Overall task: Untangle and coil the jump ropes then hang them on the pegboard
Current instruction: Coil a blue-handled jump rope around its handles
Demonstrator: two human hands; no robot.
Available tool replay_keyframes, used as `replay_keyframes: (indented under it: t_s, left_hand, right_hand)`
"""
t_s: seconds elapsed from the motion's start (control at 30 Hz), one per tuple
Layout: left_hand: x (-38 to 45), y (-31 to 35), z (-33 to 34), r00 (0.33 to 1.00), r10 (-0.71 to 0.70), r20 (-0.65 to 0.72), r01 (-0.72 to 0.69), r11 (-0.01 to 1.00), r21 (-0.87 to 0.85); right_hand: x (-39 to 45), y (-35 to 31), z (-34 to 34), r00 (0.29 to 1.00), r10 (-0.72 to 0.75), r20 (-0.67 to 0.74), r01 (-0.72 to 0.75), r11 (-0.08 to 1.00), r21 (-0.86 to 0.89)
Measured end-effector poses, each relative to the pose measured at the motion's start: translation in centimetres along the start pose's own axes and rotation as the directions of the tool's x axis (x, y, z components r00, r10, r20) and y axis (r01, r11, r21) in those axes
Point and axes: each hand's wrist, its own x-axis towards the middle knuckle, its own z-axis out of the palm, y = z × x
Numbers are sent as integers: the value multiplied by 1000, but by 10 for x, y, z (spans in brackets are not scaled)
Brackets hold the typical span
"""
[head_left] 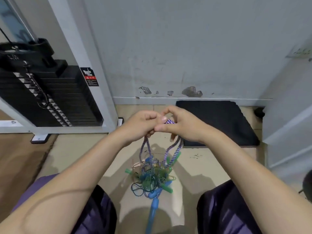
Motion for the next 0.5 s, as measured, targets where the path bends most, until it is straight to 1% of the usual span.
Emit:
replay_keyframes:
  t_s: [0.07,0.1,0.13,0.17,0.2,0.23,0.27,0.3,0.33,0.37,0.43,0.5]
  left_hand:
    - [-1,1,-11,994,-23,108,16,998,63]
    - [-2,2,-21,989,-38,140,25,995,96]
    - [-2,4,-32,989,-52,137,35,991,125]
    - [-3,3,-45,992,-69,110,50,986,162]
    - [-4,2,-58,994,-84,75,67,976,206]
    - [-4,-1,-67,994,-103,43,89,964,251]
    - [-4,-4,-72,993,-118,20,108,955,275]
    - [-3,-7,-75,993,-119,-4,116,957,267]
    - [-3,-10,-74,993,-110,-33,114,967,228]
    - [-3,-11,-71,994,-94,-62,104,978,181]
    - [-2,-10,-60,995,-51,-88,62,990,124]
    - [-3,-6,-47,997,-10,-71,18,993,115]
  right_hand:
    - [2,2,-3,1000,-12,-13,11,993,-116]
    - [2,2,-8,999,-24,-47,18,994,-112]
    - [1,2,-16,993,-25,-114,16,997,-79]
    - [0,4,-26,976,-22,-215,13,999,-42]
    - [0,7,-38,943,-17,-333,16,1000,-5]
    - [-1,12,-50,892,-1,-451,23,999,42]
    - [-3,18,-62,841,23,-540,32,995,91]
    - [-5,22,-71,815,44,-577,38,991,129]
    - [-8,23,-75,825,56,-562,41,987,157]
    - [-11,24,-75,860,58,-507,37,984,175]
    - [-14,21,-65,934,58,-353,2,986,165]
    - [-13,15,-47,975,62,-214,-30,989,148]
